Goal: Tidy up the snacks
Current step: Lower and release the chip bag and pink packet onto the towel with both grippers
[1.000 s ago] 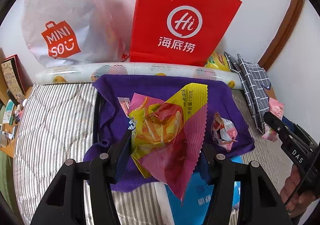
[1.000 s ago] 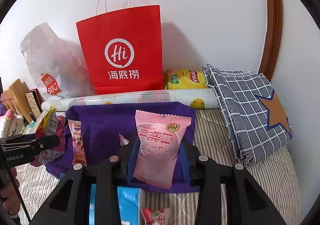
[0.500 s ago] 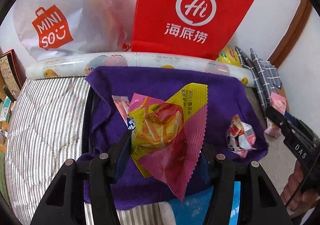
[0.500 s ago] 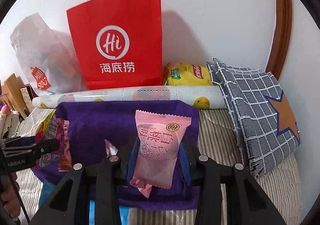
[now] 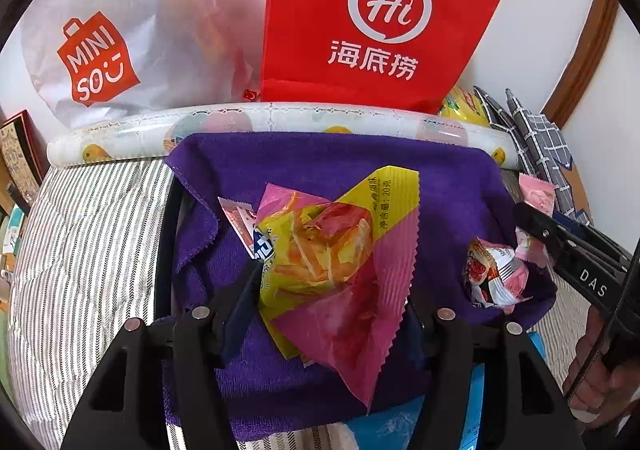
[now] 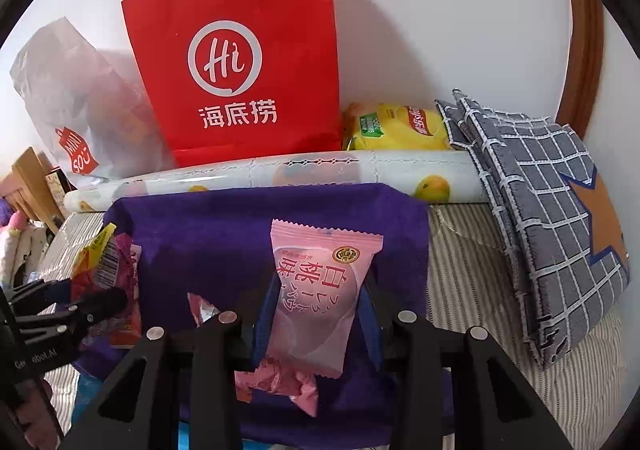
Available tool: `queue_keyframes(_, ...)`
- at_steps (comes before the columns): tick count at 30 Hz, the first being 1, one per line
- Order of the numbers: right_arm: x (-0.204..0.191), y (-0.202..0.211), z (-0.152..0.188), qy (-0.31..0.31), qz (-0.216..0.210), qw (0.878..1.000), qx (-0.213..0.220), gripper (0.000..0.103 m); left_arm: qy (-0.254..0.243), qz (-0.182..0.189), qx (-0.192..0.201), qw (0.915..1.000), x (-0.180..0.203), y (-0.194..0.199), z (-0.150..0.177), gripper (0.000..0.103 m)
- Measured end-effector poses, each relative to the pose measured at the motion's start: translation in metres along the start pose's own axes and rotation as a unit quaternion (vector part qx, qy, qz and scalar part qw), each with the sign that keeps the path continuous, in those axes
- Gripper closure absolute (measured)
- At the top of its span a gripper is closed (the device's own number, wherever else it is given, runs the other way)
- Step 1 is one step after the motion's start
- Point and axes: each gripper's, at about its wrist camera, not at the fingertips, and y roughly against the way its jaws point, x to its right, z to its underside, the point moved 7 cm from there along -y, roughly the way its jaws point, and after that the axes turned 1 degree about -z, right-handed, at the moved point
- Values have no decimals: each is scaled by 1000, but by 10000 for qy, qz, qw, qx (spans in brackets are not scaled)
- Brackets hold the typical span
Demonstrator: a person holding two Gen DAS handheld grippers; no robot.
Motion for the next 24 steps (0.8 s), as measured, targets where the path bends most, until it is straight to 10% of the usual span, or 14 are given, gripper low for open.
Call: queue_keyframes(24, -13, 47, -1, 104, -68, 9995, 288, 42, -89, 349, -29, 9993, 22, 22, 0, 19)
